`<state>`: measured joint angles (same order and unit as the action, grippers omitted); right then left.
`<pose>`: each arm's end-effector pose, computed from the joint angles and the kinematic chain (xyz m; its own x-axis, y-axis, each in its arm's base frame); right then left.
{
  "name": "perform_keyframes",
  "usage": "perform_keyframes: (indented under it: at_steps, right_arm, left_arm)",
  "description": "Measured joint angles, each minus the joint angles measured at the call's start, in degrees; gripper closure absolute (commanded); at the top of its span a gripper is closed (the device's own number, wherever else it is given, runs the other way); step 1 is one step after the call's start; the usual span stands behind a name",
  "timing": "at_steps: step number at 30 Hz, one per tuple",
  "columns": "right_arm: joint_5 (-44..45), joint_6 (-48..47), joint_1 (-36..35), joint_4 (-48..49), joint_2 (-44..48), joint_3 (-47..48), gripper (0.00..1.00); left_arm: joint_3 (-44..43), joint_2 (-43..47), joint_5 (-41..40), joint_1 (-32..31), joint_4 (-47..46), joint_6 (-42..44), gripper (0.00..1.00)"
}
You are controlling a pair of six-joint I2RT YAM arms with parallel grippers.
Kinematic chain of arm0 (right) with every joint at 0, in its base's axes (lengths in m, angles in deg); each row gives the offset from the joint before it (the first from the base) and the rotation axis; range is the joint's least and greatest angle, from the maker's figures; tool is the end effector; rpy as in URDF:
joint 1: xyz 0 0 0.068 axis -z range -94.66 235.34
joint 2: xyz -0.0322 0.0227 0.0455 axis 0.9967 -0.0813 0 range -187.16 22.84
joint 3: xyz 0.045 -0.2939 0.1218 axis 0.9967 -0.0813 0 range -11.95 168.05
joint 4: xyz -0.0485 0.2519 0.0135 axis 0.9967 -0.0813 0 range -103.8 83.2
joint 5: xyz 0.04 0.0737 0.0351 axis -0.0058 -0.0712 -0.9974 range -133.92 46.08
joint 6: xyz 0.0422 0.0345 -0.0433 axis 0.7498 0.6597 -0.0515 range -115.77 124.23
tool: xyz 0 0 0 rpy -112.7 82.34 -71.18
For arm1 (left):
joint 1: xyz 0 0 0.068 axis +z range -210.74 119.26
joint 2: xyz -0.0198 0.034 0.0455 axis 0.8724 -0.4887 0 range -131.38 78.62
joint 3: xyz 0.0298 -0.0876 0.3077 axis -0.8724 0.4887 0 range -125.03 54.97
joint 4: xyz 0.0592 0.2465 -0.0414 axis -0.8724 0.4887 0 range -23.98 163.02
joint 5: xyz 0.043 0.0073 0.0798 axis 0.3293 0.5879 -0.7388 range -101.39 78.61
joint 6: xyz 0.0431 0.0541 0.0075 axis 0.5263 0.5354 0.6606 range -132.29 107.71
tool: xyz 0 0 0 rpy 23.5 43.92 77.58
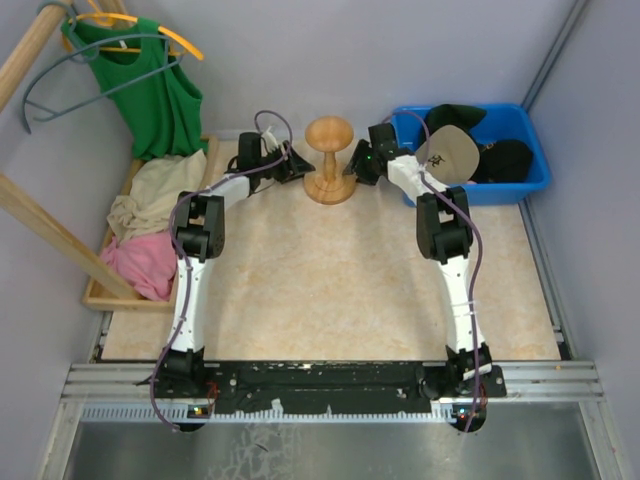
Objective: Stack the hats
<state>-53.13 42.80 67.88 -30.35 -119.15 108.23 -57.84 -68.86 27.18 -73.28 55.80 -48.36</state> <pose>0.5732 0.1899 0.1808 -0.7822 0.3992 -0.4783 0.1080 0.8430 0.5270 0.6014 -0.1699 0.1460 -0.7528 -0.3042 -0.5838 0.3470 0.5703 -0.7446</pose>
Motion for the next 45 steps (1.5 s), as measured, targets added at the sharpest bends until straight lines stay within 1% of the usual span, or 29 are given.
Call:
perform_keyframes:
  at_steps: [2, 6, 9, 12, 15, 18, 26, 32, 36, 39, 45]
  right_arm:
    - [-0.8, -0.3, 0.1, 0.2, -0.1, 0.0, 0.53]
    - [-1.9, -1.2, 0.0, 0.5, -0.1, -0.3, 0.53]
    - [-2.7, -1.7, 0.0, 2.9, 1.0, -3.1, 0.53]
    - [-3.6, -1.9, -0.4, 5.7, 3.5, -8.2, 0.53]
    - [-4.6, -2.1, -1.2, 7.6, 7.4, -14.8, 0.53]
    - [-5.6, -2.1, -2.2, 9.6, 12.4, -23.1, 0.53]
    - [-7.8, -2.0, -5.0, 11.3, 24.2, -41.2, 0.52]
    - [-9.6, -2.1, -6.4, 12.2, 32.3, -52.9, 0.52]
    - [-10.0, -2.0, -6.6, 12.6, 36.4, -58.4, 0.51]
    - [-9.9, -1.9, -6.8, 13.1, 38.2, -60.7, 0.51]
    - [-9.7, -1.4, -6.8, 14.2, 39.8, -62.8, 0.5]
  left_arm:
    - [0.0, -0.1, 0.0, 0.1, 0.0, 0.0, 0.39]
    - [0.0, -0.3, 0.2, 0.3, 0.0, 0.1, 0.39]
    - [1.4, 0.2, 0.2, 0.4, -0.9, 0.2, 0.39]
    - [7.0, 3.4, 0.1, 0.5, -2.5, 1.0, 0.39]
    - [14.5, 8.2, -0.1, 0.4, -3.1, 2.1, 0.39]
    - [21.2, 12.7, -0.3, 0.0, -2.9, 3.5, 0.39]
    - [28.5, 19.6, -0.4, -1.8, 5.2, 8.4, 0.4]
    - [43.1, 29.9, -0.9, -3.6, 6.8, 9.3, 0.4]
    - [51.6, 35.9, -1.2, -5.0, 6.9, 9.0, 0.4]
    - [55.7, 39.0, -1.7, -5.9, 6.8, 8.7, 0.4]
    - [56.9, 40.3, -2.6, -6.3, 7.1, 8.5, 0.39]
